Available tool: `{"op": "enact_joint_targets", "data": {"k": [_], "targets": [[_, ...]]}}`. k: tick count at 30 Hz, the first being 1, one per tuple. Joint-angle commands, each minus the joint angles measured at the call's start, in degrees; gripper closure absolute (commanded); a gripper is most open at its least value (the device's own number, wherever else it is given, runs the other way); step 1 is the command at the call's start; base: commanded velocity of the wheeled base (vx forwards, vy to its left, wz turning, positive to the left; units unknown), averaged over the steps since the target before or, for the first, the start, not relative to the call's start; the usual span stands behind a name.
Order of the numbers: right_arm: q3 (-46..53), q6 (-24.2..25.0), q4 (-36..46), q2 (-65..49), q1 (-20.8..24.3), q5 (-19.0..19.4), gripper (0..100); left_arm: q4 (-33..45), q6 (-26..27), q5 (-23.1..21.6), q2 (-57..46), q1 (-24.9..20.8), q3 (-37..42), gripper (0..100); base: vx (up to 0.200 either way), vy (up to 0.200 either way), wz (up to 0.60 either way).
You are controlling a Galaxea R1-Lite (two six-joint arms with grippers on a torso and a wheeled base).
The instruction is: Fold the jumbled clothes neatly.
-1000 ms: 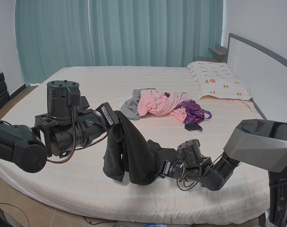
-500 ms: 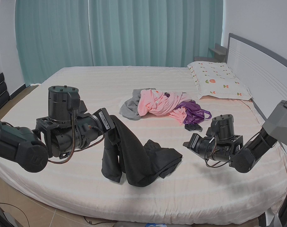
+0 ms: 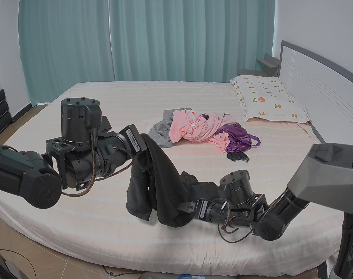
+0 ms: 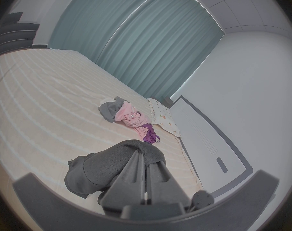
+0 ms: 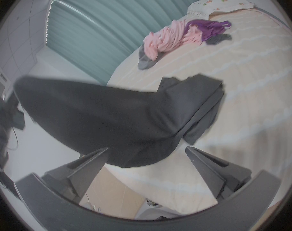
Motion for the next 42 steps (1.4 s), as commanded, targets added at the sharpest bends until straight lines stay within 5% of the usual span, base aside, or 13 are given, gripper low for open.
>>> {"op": "enact_joint_targets", "data": {"k": [1, 22, 29, 30, 42], "targets": [[-1.63, -0.70, -0.07, 4.85, 2.65, -0.14, 0, -0.02, -0.05, 0.20, -0.23, -0.67, -0.99, 100, 0.000, 0.000, 0.00], [-7.95, -8.35, -1.74, 9.59, 7.66, -6.73, 0, 0.06, -1.99, 0.28, 0.12, -3.22, -1.08, 100, 0.000, 0.000, 0.00], [-10.86, -8.96, -1.21, 12.49, 5.72, -11.21, 0, 0.15, -1.99, 0.28, -0.14, -3.39, -0.55, 100, 0.000, 0.000, 0.00], [-10.94, -8.96, -1.21, 12.67, 5.55, -11.74, 100, 0.15, -1.99, 0.28, -0.14, -3.39, -0.46, 100, 0.000, 0.000, 0.00], [-8.31, -8.35, -2.09, 8.10, 2.03, -12.18, 100, 0.50, -1.72, 0.46, 0.12, -2.78, 1.21, 100, 0.000, 0.000, 0.00]]}}
